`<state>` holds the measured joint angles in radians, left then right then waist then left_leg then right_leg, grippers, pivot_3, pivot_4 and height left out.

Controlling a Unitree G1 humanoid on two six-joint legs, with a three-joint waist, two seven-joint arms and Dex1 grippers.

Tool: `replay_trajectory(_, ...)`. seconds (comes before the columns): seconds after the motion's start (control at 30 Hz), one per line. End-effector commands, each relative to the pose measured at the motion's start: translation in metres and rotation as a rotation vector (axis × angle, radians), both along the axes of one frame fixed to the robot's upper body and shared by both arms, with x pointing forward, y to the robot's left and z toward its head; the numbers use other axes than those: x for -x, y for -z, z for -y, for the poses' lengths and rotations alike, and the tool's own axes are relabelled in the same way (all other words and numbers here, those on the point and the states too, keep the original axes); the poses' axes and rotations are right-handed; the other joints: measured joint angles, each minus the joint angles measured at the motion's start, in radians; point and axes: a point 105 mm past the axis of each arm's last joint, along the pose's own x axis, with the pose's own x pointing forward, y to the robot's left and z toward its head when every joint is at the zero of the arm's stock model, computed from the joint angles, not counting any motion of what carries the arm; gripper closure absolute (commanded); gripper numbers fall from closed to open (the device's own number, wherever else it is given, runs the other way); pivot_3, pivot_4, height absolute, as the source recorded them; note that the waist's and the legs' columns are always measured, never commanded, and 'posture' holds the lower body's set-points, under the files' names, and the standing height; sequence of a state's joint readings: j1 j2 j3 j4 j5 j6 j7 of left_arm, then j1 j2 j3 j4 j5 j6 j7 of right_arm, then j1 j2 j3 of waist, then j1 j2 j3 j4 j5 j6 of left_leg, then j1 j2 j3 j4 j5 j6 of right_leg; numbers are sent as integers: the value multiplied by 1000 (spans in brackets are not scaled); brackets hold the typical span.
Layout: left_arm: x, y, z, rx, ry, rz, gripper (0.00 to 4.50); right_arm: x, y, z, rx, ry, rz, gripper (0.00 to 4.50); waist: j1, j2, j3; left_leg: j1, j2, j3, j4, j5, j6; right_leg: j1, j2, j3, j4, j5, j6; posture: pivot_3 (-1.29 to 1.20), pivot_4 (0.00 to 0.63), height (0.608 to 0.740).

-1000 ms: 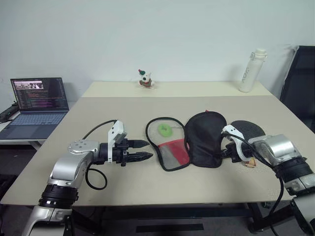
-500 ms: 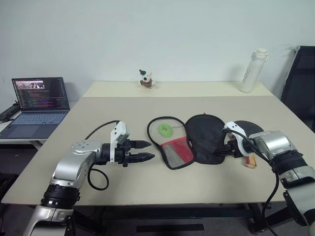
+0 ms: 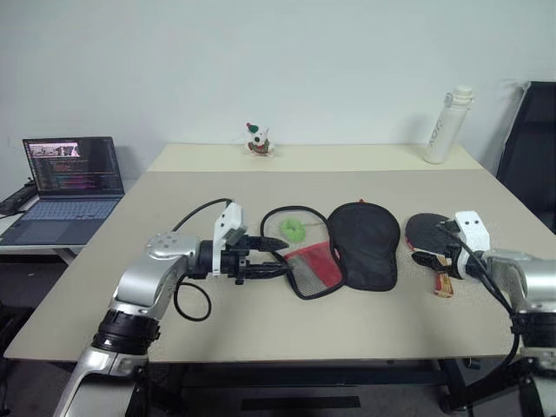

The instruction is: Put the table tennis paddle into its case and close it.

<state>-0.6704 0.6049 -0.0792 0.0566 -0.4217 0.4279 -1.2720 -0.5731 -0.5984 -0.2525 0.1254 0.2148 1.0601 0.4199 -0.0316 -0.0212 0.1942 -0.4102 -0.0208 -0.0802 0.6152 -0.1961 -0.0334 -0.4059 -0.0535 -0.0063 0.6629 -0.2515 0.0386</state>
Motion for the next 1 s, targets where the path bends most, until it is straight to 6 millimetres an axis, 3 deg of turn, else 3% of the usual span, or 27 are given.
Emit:
replay_trajectory(0.03, 1, -11, 5, 11, 31, 47, 1657, 2, -5, 17, 22, 145, 65, 15, -1, 0, 0, 0, 0, 0, 0, 0, 0, 0, 0, 0, 0, 0, 0, 0, 150, 740)
replay_trajectory(0.5, -5, -7, -1, 6, -16, 55, 1657, -27, 31, 15, -3, 267, 11, 15, -7, -3, -2, 4, 0, 3, 1, 1, 1, 3, 1, 4, 0, 1, 1, 0, 150, 740)
replay_trajectory(0.83, -1, -6, -8, 5, -49, 55, 1657, -33, 22, 23, -26, 333, 45, 2772, -8, -4, -2, 14, -1, 7, 1, 1, 1, 14, 0, 10, -4, 3, 5, 0, 150, 740)
replay_trajectory(1.0, -2, -6, -9, 5, -56, 53, 1657, -39, -3, 18, -48, 316, 122, 3278, -3, -4, -2, 13, -1, 8, 2, 1, 1, 15, 0, 12, -6, 4, 6, 0, 150, 740)
